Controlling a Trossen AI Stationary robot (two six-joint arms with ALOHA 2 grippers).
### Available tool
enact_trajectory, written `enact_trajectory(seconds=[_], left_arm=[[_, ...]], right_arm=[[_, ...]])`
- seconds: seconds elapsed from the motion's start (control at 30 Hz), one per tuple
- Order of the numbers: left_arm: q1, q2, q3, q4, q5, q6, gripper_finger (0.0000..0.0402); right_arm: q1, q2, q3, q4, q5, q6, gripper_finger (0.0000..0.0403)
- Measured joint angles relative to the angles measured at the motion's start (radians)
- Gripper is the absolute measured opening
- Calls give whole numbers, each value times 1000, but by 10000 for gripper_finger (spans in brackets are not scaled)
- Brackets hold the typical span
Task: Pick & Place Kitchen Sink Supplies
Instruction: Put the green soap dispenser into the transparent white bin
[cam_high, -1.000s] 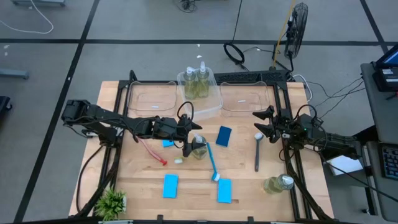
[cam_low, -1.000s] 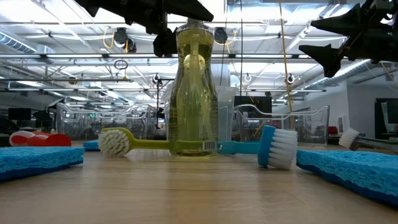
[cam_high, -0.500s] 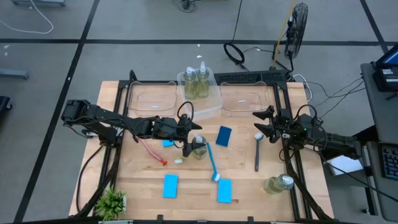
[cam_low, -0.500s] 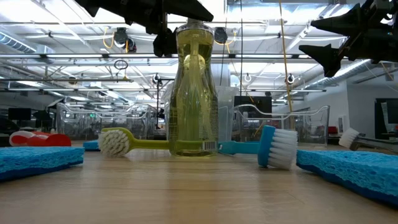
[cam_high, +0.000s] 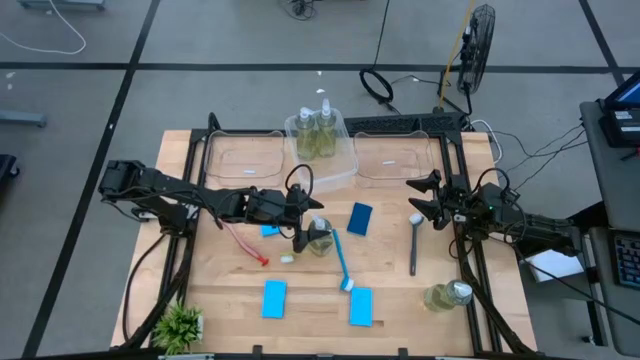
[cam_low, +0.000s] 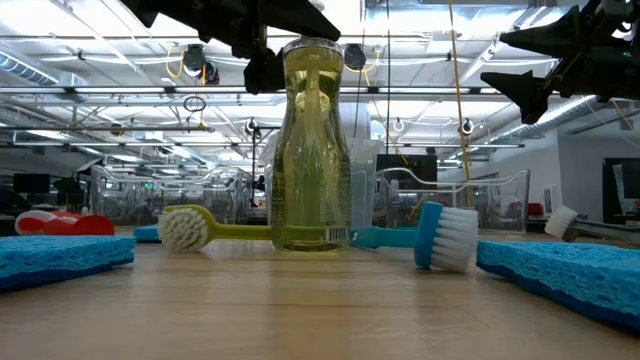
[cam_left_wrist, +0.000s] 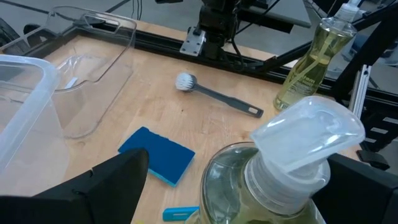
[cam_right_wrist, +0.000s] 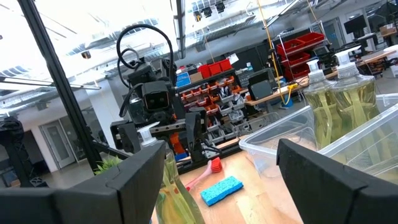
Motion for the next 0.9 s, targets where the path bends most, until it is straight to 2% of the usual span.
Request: enact_trajectory(seconds=[0.9], left_arm=[[0, 0, 0, 15, -65, 35, 399]], right_arm=[[0, 0, 0, 0, 0, 15, 295]])
